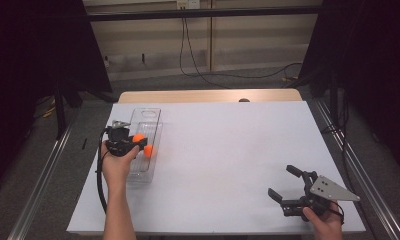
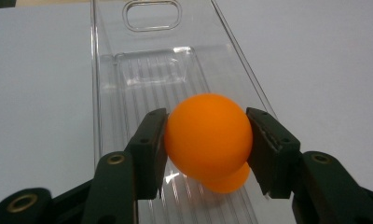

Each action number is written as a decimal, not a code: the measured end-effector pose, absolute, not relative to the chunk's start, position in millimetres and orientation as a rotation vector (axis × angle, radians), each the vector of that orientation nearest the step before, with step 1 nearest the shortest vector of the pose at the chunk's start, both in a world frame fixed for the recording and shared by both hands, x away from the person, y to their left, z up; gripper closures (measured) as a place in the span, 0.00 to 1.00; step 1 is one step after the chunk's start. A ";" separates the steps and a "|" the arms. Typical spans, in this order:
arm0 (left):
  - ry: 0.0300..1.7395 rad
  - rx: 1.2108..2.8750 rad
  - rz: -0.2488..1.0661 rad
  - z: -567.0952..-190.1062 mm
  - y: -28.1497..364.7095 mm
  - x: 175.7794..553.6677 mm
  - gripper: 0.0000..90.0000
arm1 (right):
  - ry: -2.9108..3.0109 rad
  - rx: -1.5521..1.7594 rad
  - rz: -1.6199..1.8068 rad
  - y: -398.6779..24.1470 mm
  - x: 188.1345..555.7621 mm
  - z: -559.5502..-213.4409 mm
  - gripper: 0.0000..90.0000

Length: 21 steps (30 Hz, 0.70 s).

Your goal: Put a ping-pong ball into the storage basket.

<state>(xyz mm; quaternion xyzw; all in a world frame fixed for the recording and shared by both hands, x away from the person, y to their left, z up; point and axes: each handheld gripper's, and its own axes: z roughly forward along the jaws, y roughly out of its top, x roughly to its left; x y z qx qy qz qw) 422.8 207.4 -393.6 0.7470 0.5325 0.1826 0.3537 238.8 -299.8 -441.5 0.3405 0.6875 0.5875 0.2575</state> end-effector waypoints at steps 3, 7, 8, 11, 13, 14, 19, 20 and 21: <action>1.378 1.933 0.471 -394.2 207.0 423.1 0.56 | 1.864 0.924 1.593 -300.0 238.7 -441.4 0.03; 1.376 1.941 0.475 -394.7 206.5 423.6 0.56 | 1.864 0.924 1.593 -299.9 238.7 -441.3 0.02; 1.376 1.943 0.475 -395.0 206.2 423.7 0.56 | 1.864 0.924 1.593 -299.8 238.8 -441.3 0.02; 1.373 1.951 0.472 -396.0 205.2 424.7 0.56 | 1.863 0.925 1.594 -299.5 239.0 -441.4 0.02; 1.381 1.948 0.492 -396.3 204.9 425.3 0.54 | 1.864 0.924 1.594 -299.4 239.0 -441.5 0.03; 1.390 1.938 0.497 -396.2 205.0 425.3 0.51 | 1.865 0.922 1.593 -299.5 239.0 -441.5 0.03; 1.383 1.926 0.499 -393.7 205.9 423.7 0.50 | 1.863 0.926 1.593 -301.0 238.4 -441.4 0.02; 1.383 1.919 0.500 -393.6 205.6 423.5 0.49 | 1.858 0.932 1.596 -301.0 238.6 -441.3 0.02; 1.380 1.921 0.498 -393.3 205.7 423.3 0.49 | 1.858 0.932 1.593 -301.1 238.7 -441.3 0.02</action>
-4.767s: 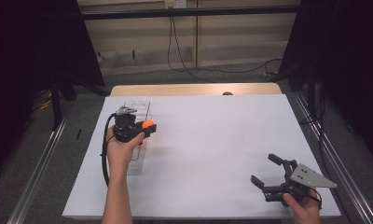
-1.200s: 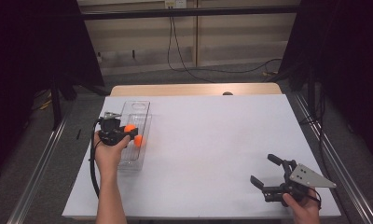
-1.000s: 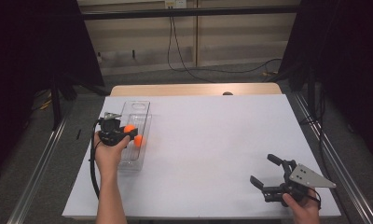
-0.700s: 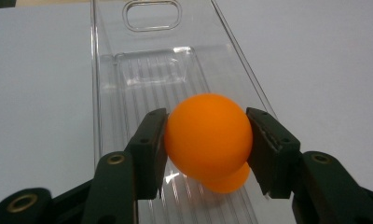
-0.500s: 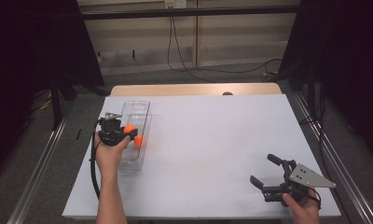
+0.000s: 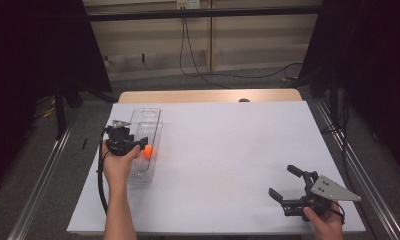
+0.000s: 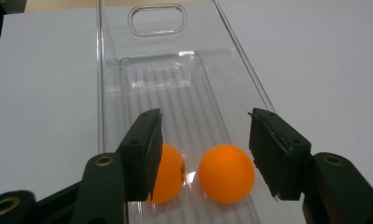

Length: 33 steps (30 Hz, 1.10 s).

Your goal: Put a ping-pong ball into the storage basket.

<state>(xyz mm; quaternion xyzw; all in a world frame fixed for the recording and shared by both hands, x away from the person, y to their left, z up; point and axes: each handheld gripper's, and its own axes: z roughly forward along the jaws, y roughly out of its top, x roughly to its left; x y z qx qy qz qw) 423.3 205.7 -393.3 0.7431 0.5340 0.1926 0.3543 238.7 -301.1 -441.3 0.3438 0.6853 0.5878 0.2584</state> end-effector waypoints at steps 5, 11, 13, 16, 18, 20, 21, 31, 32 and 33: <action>1.373 1.906 0.511 -391.3 204.7 422.8 0.42 | 1.864 0.926 1.590 -300.0 238.8 -441.5 0.03; 1.355 1.878 0.521 -387.8 202.5 420.0 0.32 | 1.857 0.933 1.591 -302.1 238.6 -441.4 0.03; 1.349 1.864 0.516 -386.4 202.2 419.0 0.29 | 1.856 0.932 1.590 -302.3 238.5 -441.3 0.02; 1.349 1.851 0.507 -385.9 201.9 417.9 0.25 | 1.856 0.934 1.588 -302.5 239.1 -441.6 0.03; 1.352 1.856 0.504 -386.1 201.3 417.9 0.24 | 1.854 0.932 1.591 -302.2 239.3 -441.9 0.03; 1.345 1.861 0.501 -386.4 200.3 416.8 0.22 | 1.858 0.940 1.589 -302.0 239.1 -442.3 0.02; 1.340 1.860 0.497 -386.2 199.8 416.0 0.21 | 1.855 0.937 1.590 -302.2 239.1 -442.1 0.02; 1.285 1.825 0.525 -379.7 196.6 402.1 0.18 | 1.852 0.936 1.591 -302.3 239.0 -441.8 0.02; 1.278 1.814 0.532 -379.4 196.9 400.6 0.17 | 1.853 0.935 1.592 -302.5 238.9 -441.7 0.03; 1.273 1.802 0.532 -378.9 197.4 398.9 0.16 | 1.854 0.936 1.592 -302.6 238.7 -441.5 0.02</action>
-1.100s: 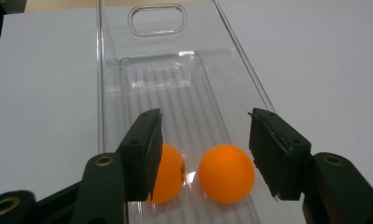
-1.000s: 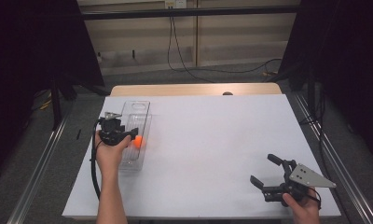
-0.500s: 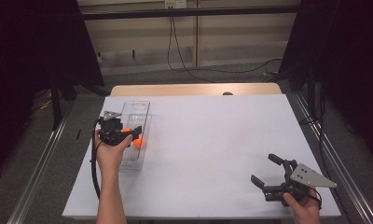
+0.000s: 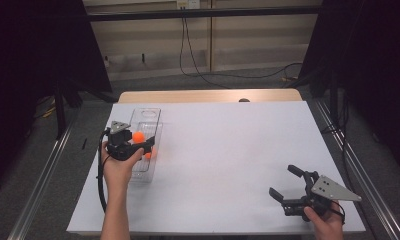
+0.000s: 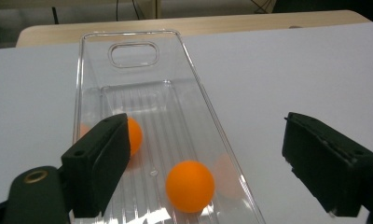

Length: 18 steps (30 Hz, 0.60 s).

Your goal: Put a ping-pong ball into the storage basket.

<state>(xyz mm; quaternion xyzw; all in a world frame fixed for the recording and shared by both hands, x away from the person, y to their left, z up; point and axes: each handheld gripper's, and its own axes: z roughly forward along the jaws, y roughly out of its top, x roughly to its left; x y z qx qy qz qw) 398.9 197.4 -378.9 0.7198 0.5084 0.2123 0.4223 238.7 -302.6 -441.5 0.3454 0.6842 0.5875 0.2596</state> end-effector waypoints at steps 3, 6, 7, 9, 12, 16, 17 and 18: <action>1.256 1.789 0.521 -377.2 197.9 393.6 0.14 | 1.851 0.939 1.592 -302.7 239.0 -441.8 0.02; 1.239 1.775 0.502 -377.3 199.4 390.0 0.13 | 1.851 0.938 1.592 -302.4 239.1 -441.8 0.03; 1.239 1.770 0.496 -377.8 200.1 388.8 0.12 | 1.852 0.937 1.591 -302.3 239.1 -441.8 0.03; 1.235 1.774 0.510 -379.0 200.6 386.4 0.11 | 1.850 0.939 1.593 -302.0 238.7 -441.6 0.02; 1.225 1.769 0.525 -381.2 200.1 382.6 0.11 | 1.851 0.937 1.592 -301.9 239.0 -441.7 0.03; 1.199 1.781 0.536 -382.8 198.8 377.8 0.09 | 1.852 0.936 1.594 -302.2 238.8 -441.6 0.03; 1.190 1.778 0.542 -383.0 198.3 375.9 0.09 | 1.854 0.936 1.595 -302.5 238.7 -441.5 0.02; 1.181 1.779 0.542 -382.9 197.9 374.6 0.09 | 1.852 0.936 1.595 -302.7 238.8 -441.5 0.02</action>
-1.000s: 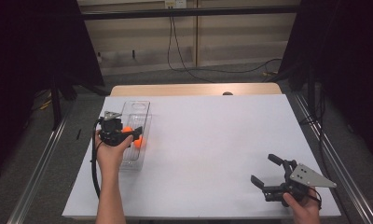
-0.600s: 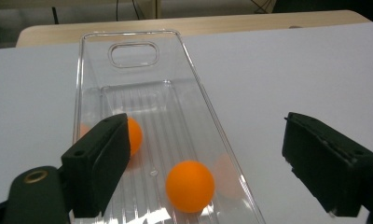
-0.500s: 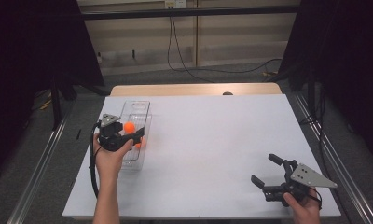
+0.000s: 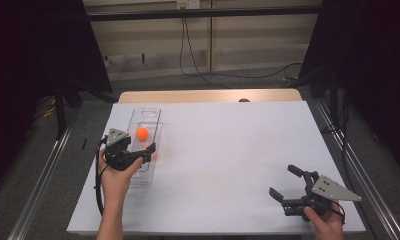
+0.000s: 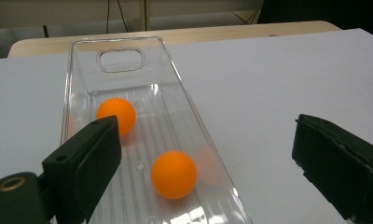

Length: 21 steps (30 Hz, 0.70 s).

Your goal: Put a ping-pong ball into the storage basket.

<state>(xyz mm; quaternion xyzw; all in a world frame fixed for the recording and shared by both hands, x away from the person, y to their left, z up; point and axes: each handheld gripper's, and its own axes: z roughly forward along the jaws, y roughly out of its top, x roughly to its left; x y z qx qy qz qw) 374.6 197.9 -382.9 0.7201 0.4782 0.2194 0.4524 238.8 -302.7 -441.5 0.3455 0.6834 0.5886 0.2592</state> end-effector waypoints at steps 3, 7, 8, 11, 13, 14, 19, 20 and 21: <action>1.159 1.778 0.552 -382.5 197.3 371.2 0.08 | 1.852 0.938 1.594 -302.5 239.1 -441.7 0.03; 1.143 1.765 0.549 -384.0 198.2 366.7 0.07 | 1.852 0.935 1.594 -301.9 238.9 -441.7 0.02; 1.138 1.767 0.544 -384.9 198.7 365.8 0.07 | 1.852 0.935 1.592 -302.0 239.0 -441.8 0.02; 1.132 1.762 0.554 -386.0 199.1 363.3 0.07 | 1.852 0.934 1.593 -301.9 239.0 -441.7 0.02; 1.129 1.758 0.568 -387.0 199.1 361.3 0.07 | 1.852 0.935 1.593 -301.9 238.9 -441.6 0.02; 1.125 1.755 0.581 -387.9 199.5 360.3 0.06 | 1.852 0.936 1.594 -302.0 238.9 -441.6 0.02; 1.110 1.755 0.606 -391.3 201.9 356.1 0.06 | 1.852 0.936 1.595 -301.9 239.0 -441.7 0.02; 1.108 1.746 0.604 -391.8 201.9 355.3 0.06 | 1.852 0.936 1.594 -301.9 239.0 -441.7 0.02; 1.105 1.748 0.599 -391.9 202.2 354.9 0.06 | 1.853 0.936 1.593 -302.0 239.0 -441.7 0.02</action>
